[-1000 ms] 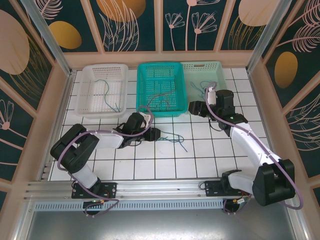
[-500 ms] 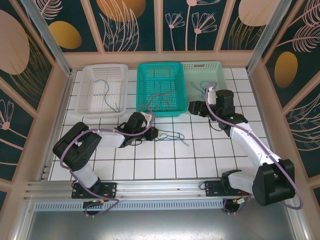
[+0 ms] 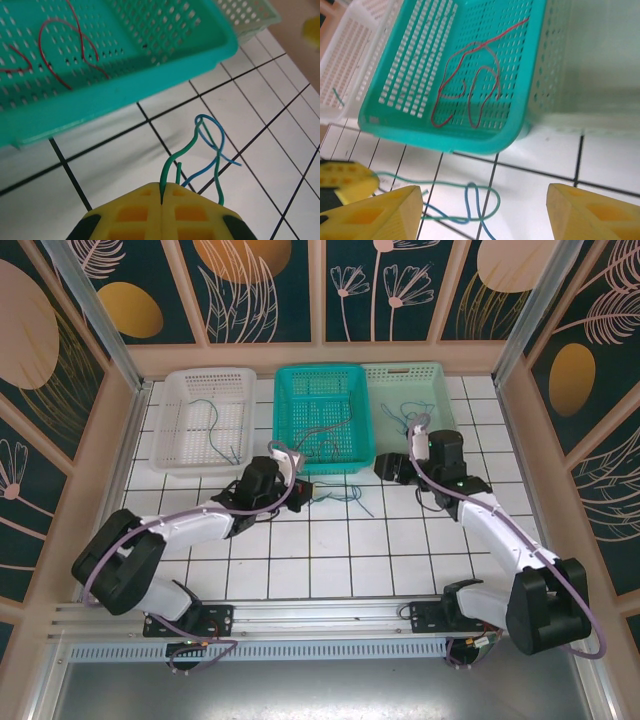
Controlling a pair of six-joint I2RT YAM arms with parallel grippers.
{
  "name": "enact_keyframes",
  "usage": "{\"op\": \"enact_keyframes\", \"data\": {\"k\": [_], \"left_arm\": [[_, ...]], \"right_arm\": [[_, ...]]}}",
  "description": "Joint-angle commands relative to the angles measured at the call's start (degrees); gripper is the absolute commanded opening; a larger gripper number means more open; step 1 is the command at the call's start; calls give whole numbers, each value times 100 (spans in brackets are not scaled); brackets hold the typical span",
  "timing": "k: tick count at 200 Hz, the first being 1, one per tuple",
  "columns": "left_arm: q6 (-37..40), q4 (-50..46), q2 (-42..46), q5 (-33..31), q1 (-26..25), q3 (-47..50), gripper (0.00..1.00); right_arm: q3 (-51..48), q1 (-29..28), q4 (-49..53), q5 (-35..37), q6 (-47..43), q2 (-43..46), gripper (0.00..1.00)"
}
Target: Untangle the cables
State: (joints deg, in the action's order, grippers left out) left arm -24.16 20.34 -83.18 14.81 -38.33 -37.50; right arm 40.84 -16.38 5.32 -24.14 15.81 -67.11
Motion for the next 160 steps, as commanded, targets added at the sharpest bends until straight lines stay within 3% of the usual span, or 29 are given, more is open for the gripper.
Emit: {"op": "enact_keyframes", "data": {"k": [1, 69, 160], "left_arm": [[292, -59, 319, -145, -47, 129, 0], [240, 259, 774, -342, -95, 432, 0], [-41, 366, 834, -216, -89, 471, 0]], "right_arm": [[-290, -303, -268, -353, 135, 37, 67], [-983, -842, -917, -247, 371, -8, 69], [-1324, -884, -1095, -328, 357, -441, 70]]}}
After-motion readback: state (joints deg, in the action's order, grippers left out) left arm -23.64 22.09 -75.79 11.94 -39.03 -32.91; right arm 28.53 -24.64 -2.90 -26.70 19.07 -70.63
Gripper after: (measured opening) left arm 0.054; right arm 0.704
